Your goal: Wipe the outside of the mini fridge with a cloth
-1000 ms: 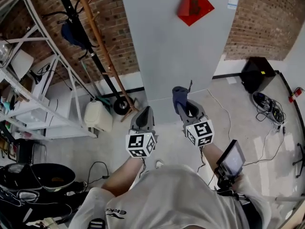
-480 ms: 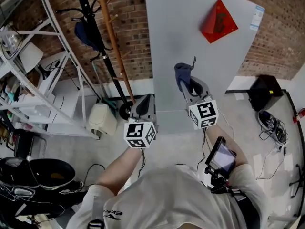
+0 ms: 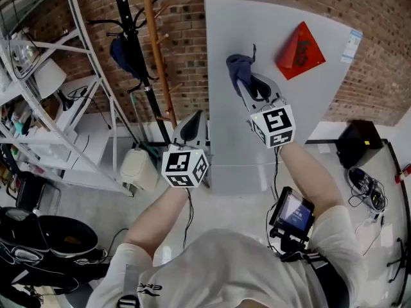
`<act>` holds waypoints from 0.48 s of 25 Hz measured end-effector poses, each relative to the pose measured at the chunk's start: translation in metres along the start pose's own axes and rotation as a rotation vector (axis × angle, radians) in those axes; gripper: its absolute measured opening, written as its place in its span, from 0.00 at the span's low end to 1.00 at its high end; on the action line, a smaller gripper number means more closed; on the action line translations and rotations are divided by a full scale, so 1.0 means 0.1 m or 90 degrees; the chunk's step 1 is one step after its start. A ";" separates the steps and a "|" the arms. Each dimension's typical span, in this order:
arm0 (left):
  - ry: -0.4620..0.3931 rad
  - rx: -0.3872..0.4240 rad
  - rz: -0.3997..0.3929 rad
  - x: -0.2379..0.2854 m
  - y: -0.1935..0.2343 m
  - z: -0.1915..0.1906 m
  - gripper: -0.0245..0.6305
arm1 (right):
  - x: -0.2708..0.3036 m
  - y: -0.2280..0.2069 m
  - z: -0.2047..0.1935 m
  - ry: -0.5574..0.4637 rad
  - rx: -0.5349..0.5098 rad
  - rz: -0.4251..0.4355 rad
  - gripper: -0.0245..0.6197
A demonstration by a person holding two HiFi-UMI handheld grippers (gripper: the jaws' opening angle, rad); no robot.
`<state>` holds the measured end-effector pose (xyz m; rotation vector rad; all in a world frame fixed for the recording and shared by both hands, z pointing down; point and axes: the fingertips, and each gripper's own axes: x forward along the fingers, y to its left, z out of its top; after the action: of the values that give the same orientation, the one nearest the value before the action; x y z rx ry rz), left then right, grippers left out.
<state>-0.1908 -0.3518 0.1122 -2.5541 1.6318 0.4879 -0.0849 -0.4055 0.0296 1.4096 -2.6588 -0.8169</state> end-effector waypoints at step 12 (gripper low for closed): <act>-0.019 -0.007 0.011 0.03 0.03 0.20 0.04 | 0.72 -0.35 0.93 -0.063 -0.004 -0.056 0.17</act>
<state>-0.1970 -0.3515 0.0930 -2.5304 1.6477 0.5347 -0.1241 -0.4365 -0.0824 1.5329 -2.6791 -0.9266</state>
